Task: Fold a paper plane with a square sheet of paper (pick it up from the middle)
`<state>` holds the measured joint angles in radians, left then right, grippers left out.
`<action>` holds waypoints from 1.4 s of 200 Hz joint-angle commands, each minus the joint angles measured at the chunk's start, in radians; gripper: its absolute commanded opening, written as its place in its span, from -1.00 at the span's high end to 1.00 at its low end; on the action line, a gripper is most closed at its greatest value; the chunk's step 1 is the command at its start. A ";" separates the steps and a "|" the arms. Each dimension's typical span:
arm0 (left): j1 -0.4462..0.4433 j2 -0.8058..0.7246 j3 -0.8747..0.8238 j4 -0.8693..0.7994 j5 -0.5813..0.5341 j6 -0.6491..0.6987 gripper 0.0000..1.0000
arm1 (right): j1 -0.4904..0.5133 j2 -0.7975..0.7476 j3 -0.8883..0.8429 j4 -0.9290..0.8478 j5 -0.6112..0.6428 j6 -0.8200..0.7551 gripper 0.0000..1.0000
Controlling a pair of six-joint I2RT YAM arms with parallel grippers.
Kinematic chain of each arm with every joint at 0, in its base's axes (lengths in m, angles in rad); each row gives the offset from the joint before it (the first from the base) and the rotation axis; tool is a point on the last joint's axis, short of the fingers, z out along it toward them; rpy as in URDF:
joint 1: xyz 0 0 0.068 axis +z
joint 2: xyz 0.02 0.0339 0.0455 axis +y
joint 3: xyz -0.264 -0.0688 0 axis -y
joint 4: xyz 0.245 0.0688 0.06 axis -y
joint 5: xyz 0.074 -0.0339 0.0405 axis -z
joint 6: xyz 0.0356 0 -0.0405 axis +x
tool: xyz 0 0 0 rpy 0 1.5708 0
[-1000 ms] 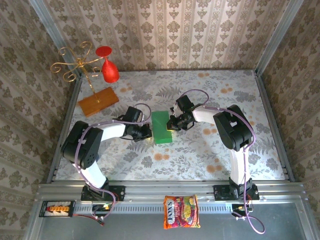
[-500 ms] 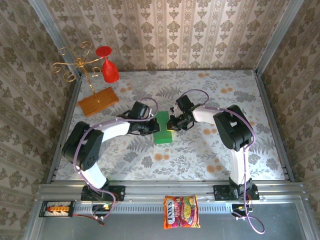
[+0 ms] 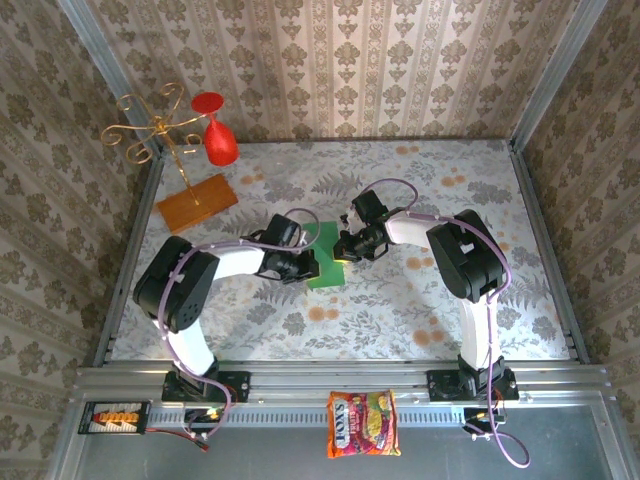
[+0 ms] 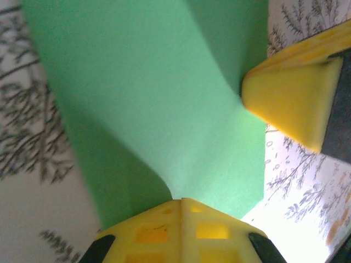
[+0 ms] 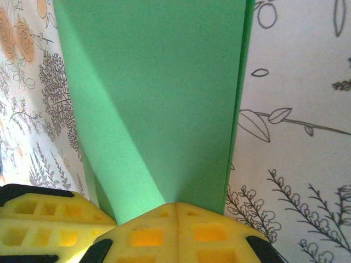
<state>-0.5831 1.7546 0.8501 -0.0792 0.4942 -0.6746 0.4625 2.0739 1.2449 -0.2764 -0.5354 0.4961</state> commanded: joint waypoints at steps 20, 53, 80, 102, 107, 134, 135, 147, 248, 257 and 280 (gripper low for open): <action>0.041 -0.081 -0.076 -0.160 -0.039 0.089 1.00 | -0.016 0.193 -0.127 -0.282 0.356 -0.019 1.00; 0.047 -0.164 -0.056 -0.188 -0.092 0.083 1.00 | -0.017 0.196 -0.128 -0.280 0.353 -0.019 1.00; 0.006 -0.202 -0.020 -0.083 -0.118 0.020 1.00 | -0.018 0.191 -0.129 -0.282 0.362 -0.020 1.00; -0.026 -0.150 0.008 -0.015 -0.091 -0.017 1.00 | -0.017 0.189 -0.128 -0.289 0.371 -0.025 1.00; -0.032 -0.133 0.016 -0.009 -0.081 -0.021 1.00 | -0.017 0.188 -0.128 -0.290 0.372 -0.024 1.00; -0.064 -0.059 0.035 0.000 -0.055 -0.025 1.00 | -0.018 0.190 -0.128 -0.289 0.370 -0.024 1.00; -0.065 -0.057 0.034 0.000 -0.054 -0.026 1.00 | -0.017 0.190 -0.128 -0.289 0.370 -0.024 1.00; -0.066 -0.042 0.024 0.006 -0.043 -0.025 1.00 | -0.018 0.190 -0.129 -0.289 0.370 -0.023 1.00; -0.049 -0.092 -0.168 -0.018 -0.055 -0.005 1.00 | -0.016 0.196 -0.116 -0.302 0.385 -0.025 1.00; -0.042 -0.104 -0.185 -0.035 -0.063 -0.004 1.00 | -0.018 0.195 -0.114 -0.304 0.385 -0.023 1.00; -0.027 -0.156 -0.230 -0.052 -0.073 -0.011 1.00 | -0.016 0.195 -0.112 -0.300 0.384 -0.019 1.00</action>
<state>-0.6273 1.6371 0.6914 0.0139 0.4488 -0.6815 0.4622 2.0739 1.2453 -0.2779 -0.5350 0.4961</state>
